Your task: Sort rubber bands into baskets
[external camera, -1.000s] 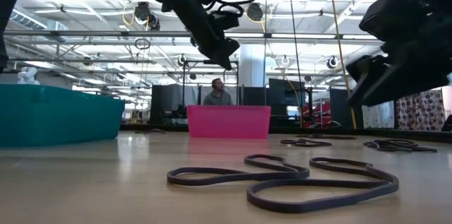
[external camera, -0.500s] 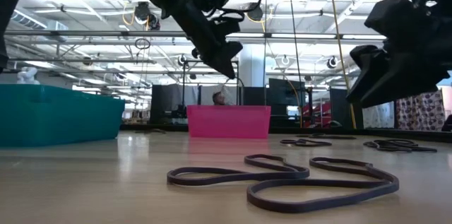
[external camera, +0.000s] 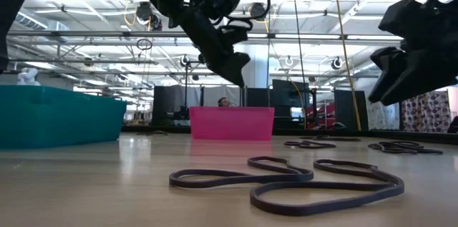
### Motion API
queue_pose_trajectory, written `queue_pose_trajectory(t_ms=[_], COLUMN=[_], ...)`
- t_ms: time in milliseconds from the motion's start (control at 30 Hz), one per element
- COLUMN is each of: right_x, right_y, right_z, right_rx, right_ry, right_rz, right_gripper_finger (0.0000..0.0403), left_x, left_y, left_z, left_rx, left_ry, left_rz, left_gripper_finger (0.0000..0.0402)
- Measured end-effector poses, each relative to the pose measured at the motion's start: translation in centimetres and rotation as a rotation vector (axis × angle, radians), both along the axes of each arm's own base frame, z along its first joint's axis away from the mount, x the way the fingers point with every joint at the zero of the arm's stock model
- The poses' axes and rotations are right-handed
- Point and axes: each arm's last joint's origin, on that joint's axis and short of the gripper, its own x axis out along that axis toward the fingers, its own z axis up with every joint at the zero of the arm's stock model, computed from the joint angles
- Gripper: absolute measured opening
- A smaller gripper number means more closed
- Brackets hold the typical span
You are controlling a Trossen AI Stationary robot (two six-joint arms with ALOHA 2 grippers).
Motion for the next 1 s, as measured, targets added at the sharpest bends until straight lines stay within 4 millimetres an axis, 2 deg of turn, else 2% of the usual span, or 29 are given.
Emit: queue_pose_trajectory(t_ms=[133, 233, 433, 500, 700, 833, 1000], right_x=[-0.6, -0.9, -1.0, -1.0, -1.1, -1.1, -1.1], right_y=[0.0, 0.0, 0.2, 0.2, 0.2, 0.2, 0.2], right_z=[0.2, 0.3, 0.3, 0.3, 0.3, 0.2, 0.2], right_rx=[0.051, 0.073, 0.073, 0.073, 0.062, 0.054, 0.048], right_ry=[0.016, 0.031, 0.027, 0.027, 0.034, 0.043, 0.043], right_rz=[-0.01, 0.007, 0.021, 0.02, 0.027, 0.031, 0.037], right_gripper_finger=[0.0153, 0.0153, 0.0153, 0.0153, 0.0153, 0.0153, 0.0153], left_x=[0.4, 1.0, 3.6, 4.7, 7.9, 10.4, 13.5], left_y=[-0.6, -1.8, -5.7, -7.4, -12.7, -14.2, -15.4], left_z=[0.5, 1.0, 1.6, 0.4, -4.1, -7.1, -10.4], left_rx=[0.032, -0.007, -0.233, -0.263, -0.204, -0.231, -0.287], left_ry=[-0.014, -0.062, -0.336, -0.384, -0.572, -0.633, -0.513], left_rz=[0.015, -0.042, -0.373, -0.445, -0.616, -0.593, -0.58], left_gripper_finger=[0.0187, 0.0197, 0.0198, 0.0198, 0.0198, 0.0198, 0.0198])
